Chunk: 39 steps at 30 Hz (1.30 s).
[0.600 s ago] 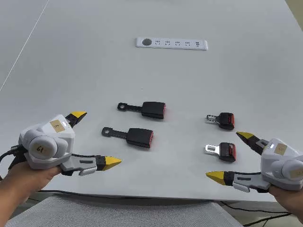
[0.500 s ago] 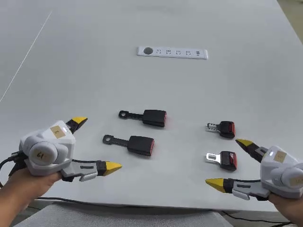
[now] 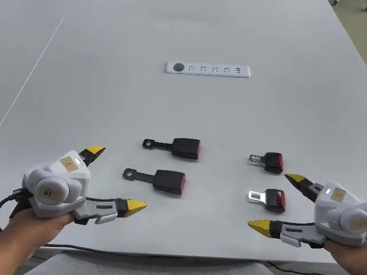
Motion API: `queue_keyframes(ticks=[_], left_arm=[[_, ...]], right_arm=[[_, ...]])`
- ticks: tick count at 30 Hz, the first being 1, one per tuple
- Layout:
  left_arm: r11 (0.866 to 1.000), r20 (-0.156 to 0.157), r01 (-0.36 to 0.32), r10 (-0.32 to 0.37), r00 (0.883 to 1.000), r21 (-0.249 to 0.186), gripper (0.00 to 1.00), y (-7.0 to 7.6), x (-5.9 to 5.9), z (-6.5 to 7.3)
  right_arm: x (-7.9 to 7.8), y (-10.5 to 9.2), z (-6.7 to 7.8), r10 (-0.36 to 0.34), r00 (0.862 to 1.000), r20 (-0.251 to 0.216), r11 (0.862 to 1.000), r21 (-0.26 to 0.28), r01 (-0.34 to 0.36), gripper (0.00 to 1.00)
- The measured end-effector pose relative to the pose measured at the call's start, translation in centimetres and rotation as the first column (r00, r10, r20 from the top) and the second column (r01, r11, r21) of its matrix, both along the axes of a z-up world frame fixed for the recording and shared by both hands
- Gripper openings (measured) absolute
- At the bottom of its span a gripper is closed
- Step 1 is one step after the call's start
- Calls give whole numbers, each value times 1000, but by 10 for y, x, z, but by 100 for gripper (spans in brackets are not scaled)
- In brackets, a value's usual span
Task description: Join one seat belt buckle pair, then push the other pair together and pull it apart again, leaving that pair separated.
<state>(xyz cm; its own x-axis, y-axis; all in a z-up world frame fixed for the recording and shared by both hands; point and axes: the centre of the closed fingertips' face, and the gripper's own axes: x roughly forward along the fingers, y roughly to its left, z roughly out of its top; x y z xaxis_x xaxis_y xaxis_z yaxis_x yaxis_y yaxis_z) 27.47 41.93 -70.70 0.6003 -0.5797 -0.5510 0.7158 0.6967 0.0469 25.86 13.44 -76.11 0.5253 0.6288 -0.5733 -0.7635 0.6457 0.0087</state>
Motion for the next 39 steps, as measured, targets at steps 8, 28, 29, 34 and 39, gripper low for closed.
queue_keyframes(ticks=[8,28,29,34,39], left_arm=[[1000,-1,2,-2,1000,1,98,0,1,-1],[1000,0,-8,8,1000,-4,98,3,3,0],[1000,1,-8,8,1000,-5,98,2,3,0],[1000,3,-6,6,1000,-2,98,1,3,1],[1000,2,-6,6,1000,-1,99,0,3,2]], right_arm=[[1,0,1,-7,1000,1,1000,3,7,93],[7,-2,6,-41,999,8,999,29,40,93],[8,-3,6,-43,999,7,999,30,42,93],[6,-4,5,-41,999,8,999,28,41,93],[5,-5,5,-46,999,7,999,29,46,93]])
